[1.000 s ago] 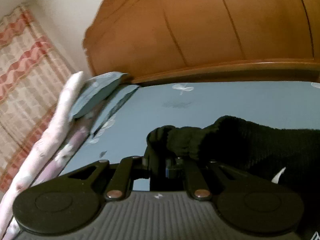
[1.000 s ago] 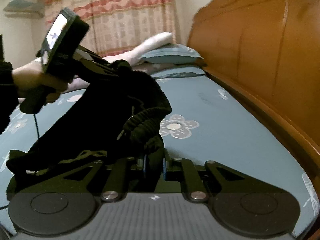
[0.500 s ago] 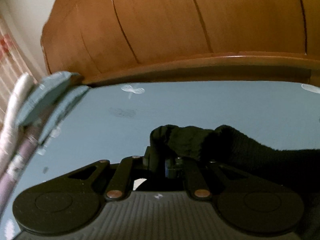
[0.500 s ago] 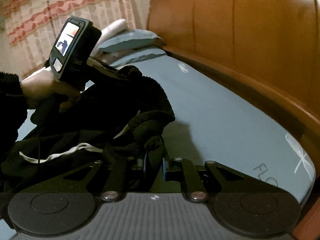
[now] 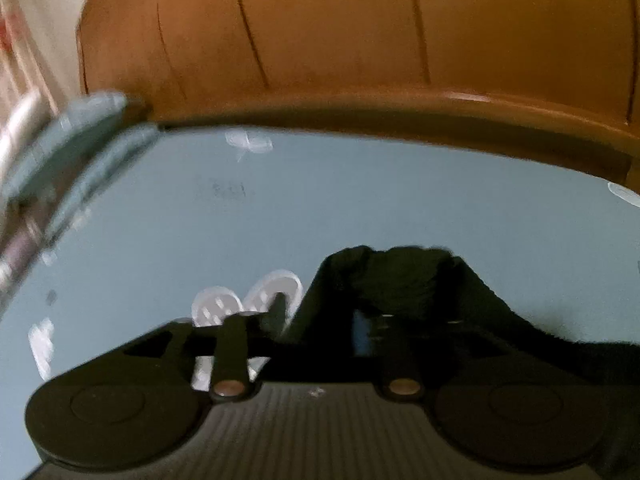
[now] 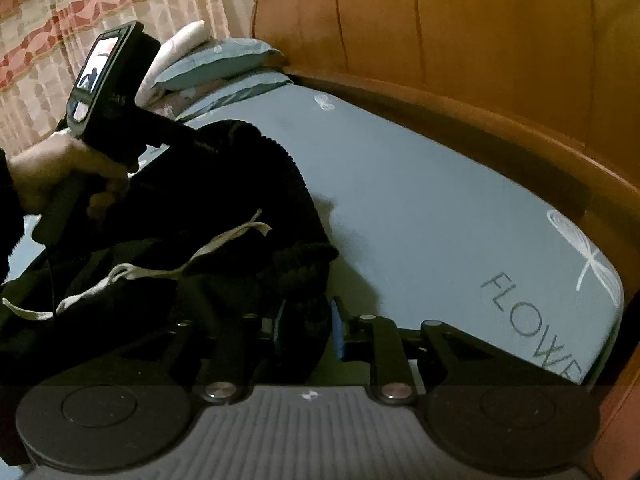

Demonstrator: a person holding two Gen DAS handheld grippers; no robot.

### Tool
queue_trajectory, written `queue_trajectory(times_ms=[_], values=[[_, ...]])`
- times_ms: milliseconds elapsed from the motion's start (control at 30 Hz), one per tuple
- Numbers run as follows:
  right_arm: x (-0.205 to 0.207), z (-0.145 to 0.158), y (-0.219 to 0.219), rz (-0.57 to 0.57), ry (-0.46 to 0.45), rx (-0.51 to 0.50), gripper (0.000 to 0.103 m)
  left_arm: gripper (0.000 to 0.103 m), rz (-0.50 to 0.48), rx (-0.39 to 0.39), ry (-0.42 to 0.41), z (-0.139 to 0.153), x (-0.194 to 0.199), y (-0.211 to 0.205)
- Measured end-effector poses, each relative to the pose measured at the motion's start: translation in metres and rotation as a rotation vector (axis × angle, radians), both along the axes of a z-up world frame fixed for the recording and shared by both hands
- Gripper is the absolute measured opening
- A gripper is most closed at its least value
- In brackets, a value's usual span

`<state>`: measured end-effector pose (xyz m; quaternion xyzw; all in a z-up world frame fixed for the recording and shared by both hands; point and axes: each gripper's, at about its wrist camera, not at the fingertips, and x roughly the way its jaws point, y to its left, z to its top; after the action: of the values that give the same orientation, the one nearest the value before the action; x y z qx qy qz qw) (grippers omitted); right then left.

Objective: Fold clothes
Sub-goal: 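Lift the black garment off the sheet with both grippers, letting it hang, then lower the garment flat onto the sheet with both grippers, drawstring waist spread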

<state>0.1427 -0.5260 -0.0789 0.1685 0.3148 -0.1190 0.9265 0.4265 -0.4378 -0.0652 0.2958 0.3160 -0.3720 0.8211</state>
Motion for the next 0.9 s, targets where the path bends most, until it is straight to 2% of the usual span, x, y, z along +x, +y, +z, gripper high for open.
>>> queue_trajectory(times_ms=[167,300,367,467,533,567,800,900], values=[[-0.001,-0.011,-0.001,0.006,0.03,0.013,0.035,0.053,0.014,0.061,-0.007,-0.01,0.0,-0.006],[-0.001,-0.023,0.002,0.007,0.059,0.03,0.036,0.055,0.042,0.001,-0.021,-0.002,-0.001,0.002],[-0.002,-0.024,0.003,0.004,0.058,0.035,0.038,0.059,0.067,-0.046,0.031,0.007,0.004,0.009],[-0.003,-0.018,0.006,0.005,0.044,0.034,0.04,0.064,0.058,-0.058,0.102,0.019,0.008,0.019],[-0.004,-0.012,0.01,0.007,0.029,0.028,0.042,0.073,0.029,-0.07,0.148,0.028,0.005,0.029],[-0.005,-0.008,0.012,0.009,0.021,0.024,0.043,0.073,0.012,-0.071,0.149,0.032,0.002,0.034],[-0.012,0.021,0.036,0.062,-0.058,0.027,0.045,0.074,-0.04,0.001,0.014,0.062,-0.041,0.083],[-0.012,0.033,0.053,0.107,-0.085,0.03,0.05,0.074,-0.008,0.008,-0.02,0.077,-0.055,0.123]])
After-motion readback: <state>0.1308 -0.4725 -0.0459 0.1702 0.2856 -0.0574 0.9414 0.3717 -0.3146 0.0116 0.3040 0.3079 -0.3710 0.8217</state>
